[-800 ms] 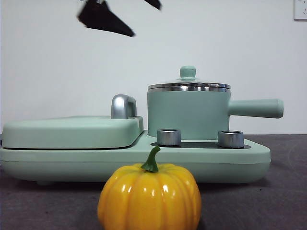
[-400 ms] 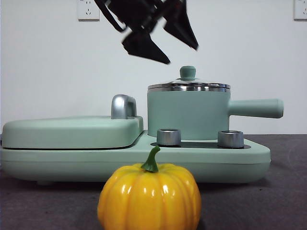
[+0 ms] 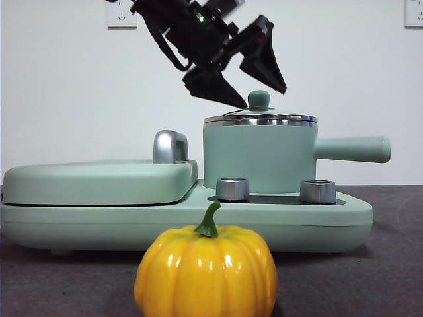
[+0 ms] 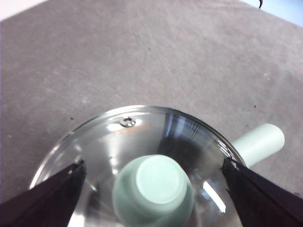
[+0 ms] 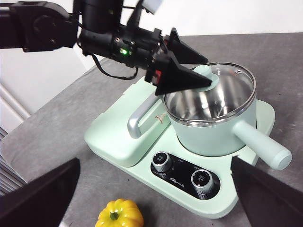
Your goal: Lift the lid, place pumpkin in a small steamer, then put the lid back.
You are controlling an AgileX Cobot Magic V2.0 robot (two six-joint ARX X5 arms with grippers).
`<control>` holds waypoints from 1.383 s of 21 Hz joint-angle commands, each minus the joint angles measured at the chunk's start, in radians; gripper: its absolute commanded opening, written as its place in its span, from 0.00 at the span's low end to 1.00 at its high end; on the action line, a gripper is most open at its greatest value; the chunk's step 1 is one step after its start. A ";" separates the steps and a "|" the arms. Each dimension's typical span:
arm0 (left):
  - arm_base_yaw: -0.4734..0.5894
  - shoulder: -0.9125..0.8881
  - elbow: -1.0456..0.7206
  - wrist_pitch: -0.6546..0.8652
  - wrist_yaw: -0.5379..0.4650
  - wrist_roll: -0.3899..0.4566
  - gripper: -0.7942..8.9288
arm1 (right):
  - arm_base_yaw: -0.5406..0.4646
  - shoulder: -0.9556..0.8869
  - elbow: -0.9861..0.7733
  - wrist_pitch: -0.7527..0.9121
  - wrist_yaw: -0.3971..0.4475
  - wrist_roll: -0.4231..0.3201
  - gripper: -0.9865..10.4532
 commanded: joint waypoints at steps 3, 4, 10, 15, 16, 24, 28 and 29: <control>-0.017 0.033 0.026 0.013 -0.048 0.025 0.51 | 0.003 0.003 0.014 0.006 0.001 0.010 0.53; -0.019 0.033 0.026 0.013 -0.054 0.029 0.48 | 0.003 0.003 0.014 0.006 0.001 0.010 0.53; -0.027 0.033 0.026 0.006 -0.074 0.042 0.36 | 0.003 0.003 0.014 0.006 0.001 0.010 0.53; -0.035 0.033 0.026 0.009 -0.077 0.050 0.20 | 0.003 0.003 0.014 0.006 0.001 0.010 0.53; -0.035 0.033 0.027 0.013 -0.077 0.053 0.20 | 0.003 0.003 0.014 0.006 0.001 0.010 0.53; -0.034 0.023 0.199 -0.148 -0.076 0.038 0.20 | 0.004 0.010 0.015 0.004 -0.020 0.058 0.53; -0.027 0.023 0.321 -0.265 -0.076 0.039 0.20 | 0.015 0.064 0.050 -0.053 -0.035 0.063 0.53; -0.023 0.023 0.341 -0.286 -0.076 0.040 0.20 | 0.025 0.089 0.066 -0.076 -0.032 0.061 0.53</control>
